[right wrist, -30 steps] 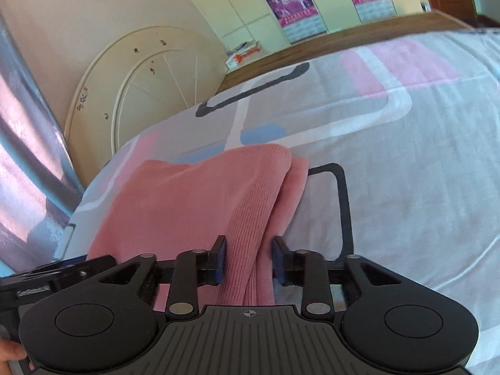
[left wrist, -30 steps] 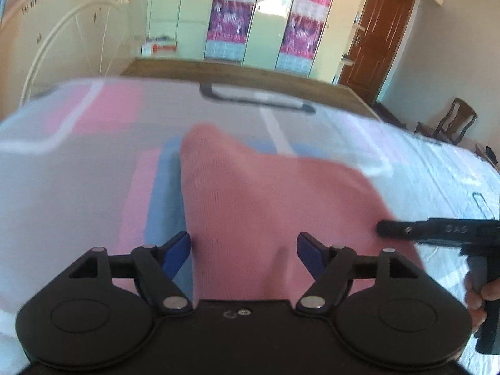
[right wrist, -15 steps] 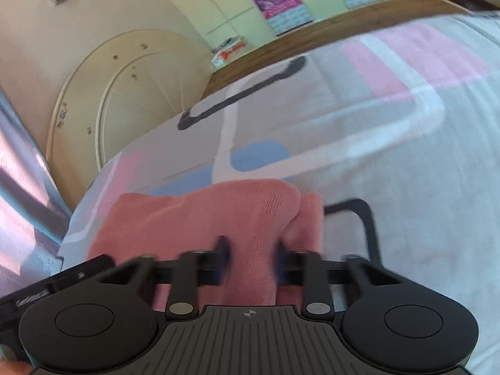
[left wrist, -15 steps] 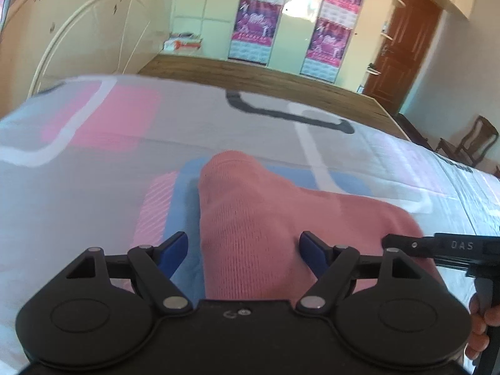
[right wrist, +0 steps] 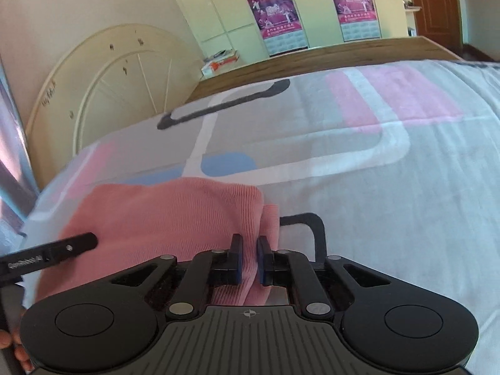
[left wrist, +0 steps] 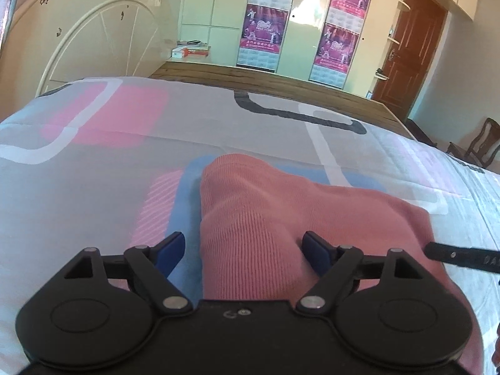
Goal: Fold small clothes
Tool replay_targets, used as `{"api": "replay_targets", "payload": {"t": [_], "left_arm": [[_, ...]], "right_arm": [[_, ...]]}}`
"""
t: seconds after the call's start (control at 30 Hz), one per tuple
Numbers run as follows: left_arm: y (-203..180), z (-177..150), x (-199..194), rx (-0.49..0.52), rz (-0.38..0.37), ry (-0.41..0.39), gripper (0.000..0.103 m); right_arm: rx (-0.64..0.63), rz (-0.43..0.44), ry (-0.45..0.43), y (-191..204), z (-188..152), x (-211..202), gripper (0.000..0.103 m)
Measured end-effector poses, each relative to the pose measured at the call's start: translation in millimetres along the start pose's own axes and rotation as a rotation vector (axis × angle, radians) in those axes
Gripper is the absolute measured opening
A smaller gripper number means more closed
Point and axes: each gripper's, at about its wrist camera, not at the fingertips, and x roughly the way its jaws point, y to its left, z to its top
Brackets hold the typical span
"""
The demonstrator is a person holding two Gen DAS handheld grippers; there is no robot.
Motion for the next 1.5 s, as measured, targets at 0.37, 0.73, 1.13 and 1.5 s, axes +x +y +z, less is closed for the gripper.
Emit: {"api": "replay_targets", "payload": {"t": [0.37,0.73,1.13,1.5], "left_arm": [[10.3,-41.7,-68.4,0.018,-0.042,0.045,0.084],[3.8,-98.3,-81.5,-0.025,-0.070,0.172,0.080],[-9.0,-101.0,-87.6,0.069,-0.054,0.183,0.075],[-30.3,-101.5,-97.9,0.114,-0.032,0.155,0.088]], "right_arm": [[0.111,0.152,0.061,-11.6,-38.9,-74.0,0.038],[0.124,0.158,0.189,-9.1,-93.4,-78.4,0.017],[0.183,0.153,0.228,-19.2,-93.1,-90.4,0.013],[-0.172,-0.005,-0.002,72.0,-97.2,-121.3,0.013]]}}
